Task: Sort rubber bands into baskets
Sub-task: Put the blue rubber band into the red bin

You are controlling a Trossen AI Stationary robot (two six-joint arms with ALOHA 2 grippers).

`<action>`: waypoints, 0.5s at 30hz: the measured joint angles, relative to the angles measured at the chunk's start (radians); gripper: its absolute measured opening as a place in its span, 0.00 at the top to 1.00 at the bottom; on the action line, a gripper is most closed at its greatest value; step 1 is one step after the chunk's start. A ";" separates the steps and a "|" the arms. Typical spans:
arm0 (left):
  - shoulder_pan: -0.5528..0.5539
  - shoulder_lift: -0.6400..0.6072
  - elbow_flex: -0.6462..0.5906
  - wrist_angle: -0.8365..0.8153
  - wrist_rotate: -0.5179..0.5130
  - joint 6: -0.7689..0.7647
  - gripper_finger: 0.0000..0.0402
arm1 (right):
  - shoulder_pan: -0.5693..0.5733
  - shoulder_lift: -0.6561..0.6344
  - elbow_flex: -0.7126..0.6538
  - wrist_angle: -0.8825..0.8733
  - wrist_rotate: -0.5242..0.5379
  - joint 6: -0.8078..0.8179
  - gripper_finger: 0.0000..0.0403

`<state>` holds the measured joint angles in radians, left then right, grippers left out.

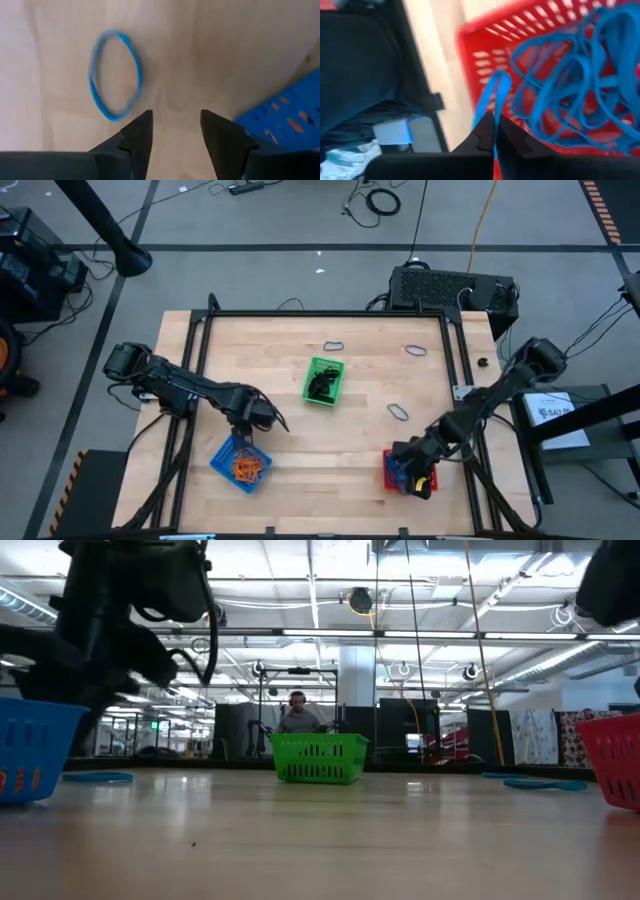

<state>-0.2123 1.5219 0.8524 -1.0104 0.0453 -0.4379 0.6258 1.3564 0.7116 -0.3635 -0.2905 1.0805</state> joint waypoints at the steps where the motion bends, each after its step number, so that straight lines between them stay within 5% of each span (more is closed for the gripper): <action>1: 0.000 0.000 0.000 -0.011 0.021 -0.015 0.57 | 0.000 0.008 0.000 -0.012 0.000 0.000 1.00; 15: -0.104 0.000 0.000 -0.146 0.174 -0.253 0.57 | 0.001 0.086 0.000 -0.048 0.003 -0.072 1.00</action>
<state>-0.3159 1.5219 0.8524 -1.1568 0.2189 -0.6906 0.6264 1.4422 0.7116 -0.4111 -0.2873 1.0088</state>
